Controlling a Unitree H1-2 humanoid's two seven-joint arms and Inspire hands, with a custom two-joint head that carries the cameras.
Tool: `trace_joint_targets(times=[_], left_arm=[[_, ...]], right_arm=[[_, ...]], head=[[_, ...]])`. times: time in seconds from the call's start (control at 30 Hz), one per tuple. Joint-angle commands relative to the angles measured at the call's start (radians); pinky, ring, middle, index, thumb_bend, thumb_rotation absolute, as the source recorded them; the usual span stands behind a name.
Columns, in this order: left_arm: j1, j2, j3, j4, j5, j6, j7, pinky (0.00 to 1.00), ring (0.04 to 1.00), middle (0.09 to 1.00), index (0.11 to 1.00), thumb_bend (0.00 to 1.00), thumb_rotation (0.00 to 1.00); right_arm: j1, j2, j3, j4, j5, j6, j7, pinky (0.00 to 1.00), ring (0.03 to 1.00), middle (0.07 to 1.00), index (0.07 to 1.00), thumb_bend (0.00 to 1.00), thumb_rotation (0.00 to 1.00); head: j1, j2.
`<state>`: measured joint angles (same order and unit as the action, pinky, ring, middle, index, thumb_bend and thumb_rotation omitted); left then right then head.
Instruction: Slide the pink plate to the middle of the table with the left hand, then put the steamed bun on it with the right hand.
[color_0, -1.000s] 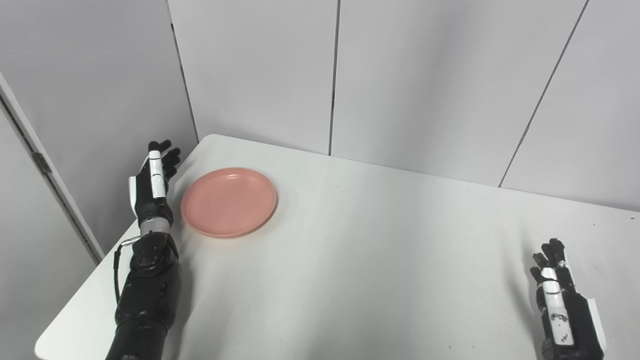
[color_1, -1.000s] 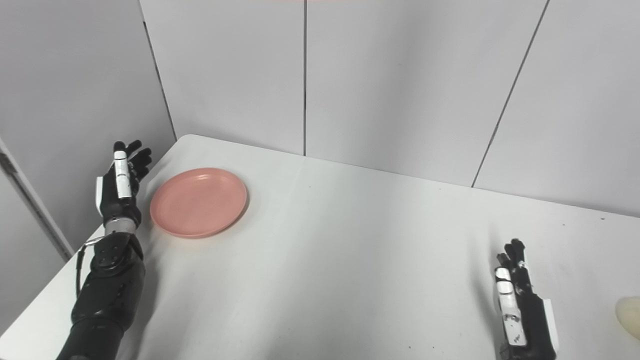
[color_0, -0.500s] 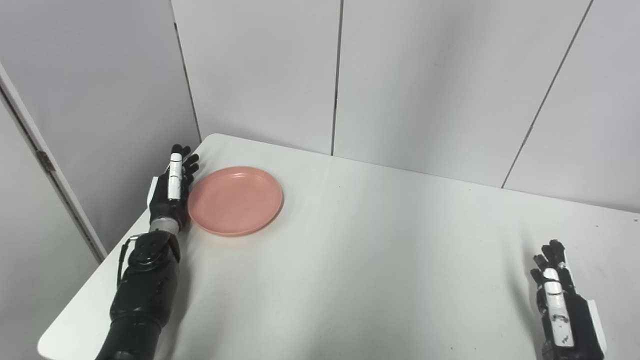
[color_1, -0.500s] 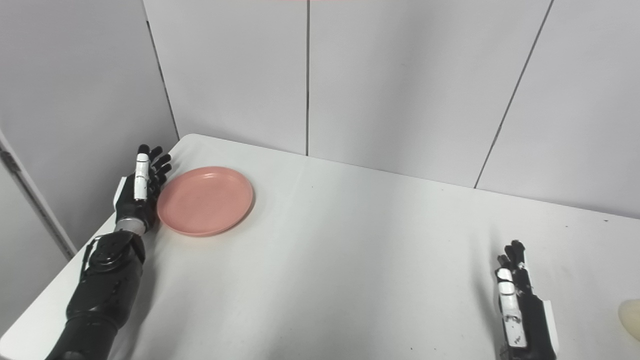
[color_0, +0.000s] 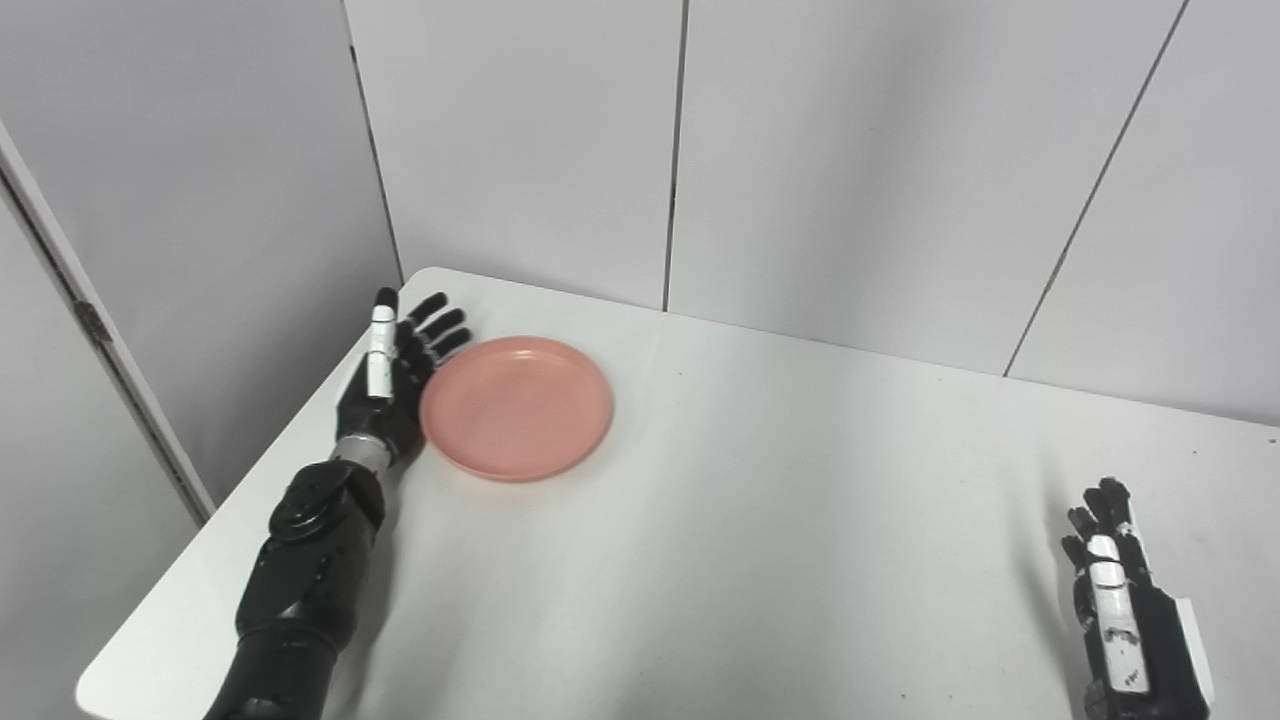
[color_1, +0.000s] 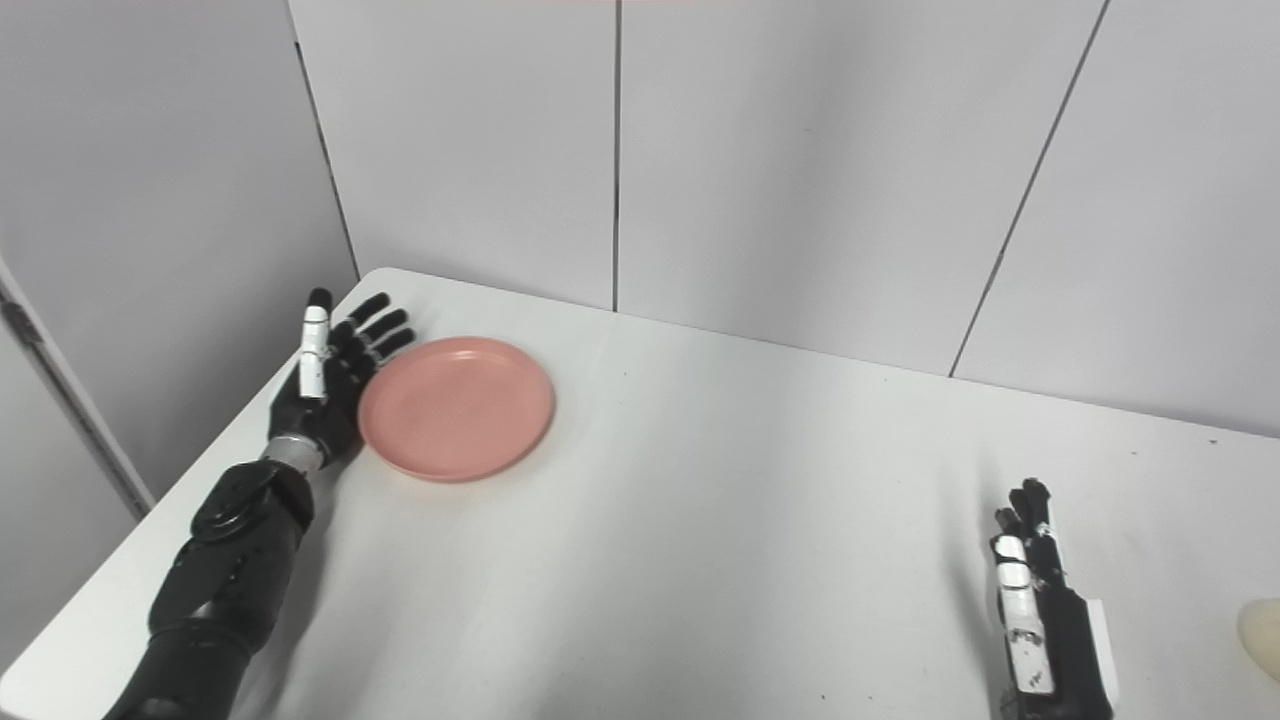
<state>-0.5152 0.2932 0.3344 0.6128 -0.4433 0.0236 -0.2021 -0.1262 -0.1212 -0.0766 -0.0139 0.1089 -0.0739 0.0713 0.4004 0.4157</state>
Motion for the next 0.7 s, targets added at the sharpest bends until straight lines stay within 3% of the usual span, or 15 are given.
trace_joint_targets(times=[0.0,0.43,0.67], left_arm=[[-0.028,-0.005,0.003,-0.003,-0.021,0.009,-0.02,0.75,0.791,0.796,0.785,0.8,0.96],[-0.047,-0.14,0.009,0.019,-0.01,-0.103,0.03,0.74,0.762,0.757,0.748,0.74,0.98],[-0.028,-0.192,-0.071,-0.012,0.045,-0.086,0.029,0.77,0.786,0.776,0.767,0.74,0.97]], right_arm=[[-0.016,-0.002,-0.001,-0.046,-0.002,0.007,-0.004,1.0,0.987,1.0,1.0,0.21,0.9],[-0.022,-0.001,-0.005,-0.042,0.014,0.019,0.0,1.0,1.0,1.0,1.0,0.21,0.9],[-0.024,0.001,-0.006,-0.034,-0.005,-0.002,-0.013,1.0,0.983,0.994,1.0,0.19,0.87]], head=[[-0.001,0.003],[0.0,0.008],[-0.009,0.015]])
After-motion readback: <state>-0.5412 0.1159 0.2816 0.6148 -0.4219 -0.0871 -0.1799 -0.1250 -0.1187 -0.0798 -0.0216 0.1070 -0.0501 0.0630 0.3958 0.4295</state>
